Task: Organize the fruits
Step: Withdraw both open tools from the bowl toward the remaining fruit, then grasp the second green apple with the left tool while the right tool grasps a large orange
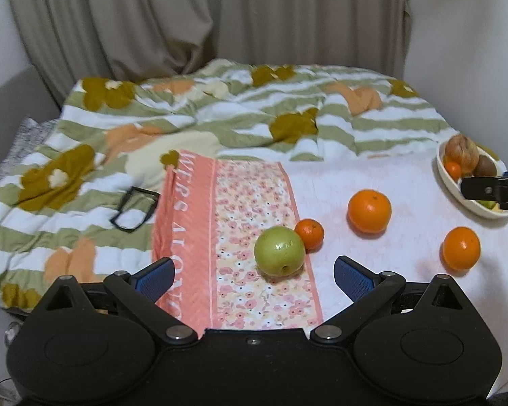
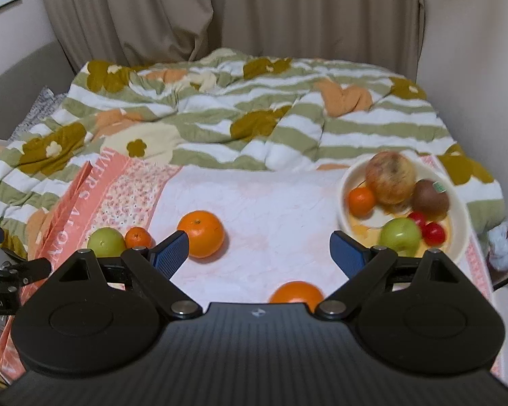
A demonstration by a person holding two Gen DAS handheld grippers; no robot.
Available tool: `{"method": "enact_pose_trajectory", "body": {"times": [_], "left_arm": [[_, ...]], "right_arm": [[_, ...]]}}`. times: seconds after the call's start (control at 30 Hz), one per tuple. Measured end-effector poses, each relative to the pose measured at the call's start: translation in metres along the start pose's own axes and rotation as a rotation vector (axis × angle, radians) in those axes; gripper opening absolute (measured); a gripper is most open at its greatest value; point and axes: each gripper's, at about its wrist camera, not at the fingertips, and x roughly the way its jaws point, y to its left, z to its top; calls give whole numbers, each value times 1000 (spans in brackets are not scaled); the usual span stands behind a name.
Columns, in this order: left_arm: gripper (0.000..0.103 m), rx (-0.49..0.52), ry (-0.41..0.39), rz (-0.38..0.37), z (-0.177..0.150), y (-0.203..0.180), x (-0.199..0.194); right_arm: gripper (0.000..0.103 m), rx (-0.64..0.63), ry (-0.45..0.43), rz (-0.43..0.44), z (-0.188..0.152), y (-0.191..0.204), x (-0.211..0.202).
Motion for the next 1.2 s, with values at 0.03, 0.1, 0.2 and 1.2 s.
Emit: {"method": "enact_pose_trajectory", "body": {"times": [0.03,0.1,0.2,1.2], "left_arm": [[102,2,10,-13,1,2,6],[102,2,31,-37,3,6,20],[102,6,49,-53,8,9,37],[60,-16,182,-135,11,-4,114]], "right_arm": [[103,-1,11,-2,0,4,6],[103,-7,35,-6,-1,12,20],[103,-19,68,-2,-1,20,40],[100,-265,183,130,7,59,132]]}}
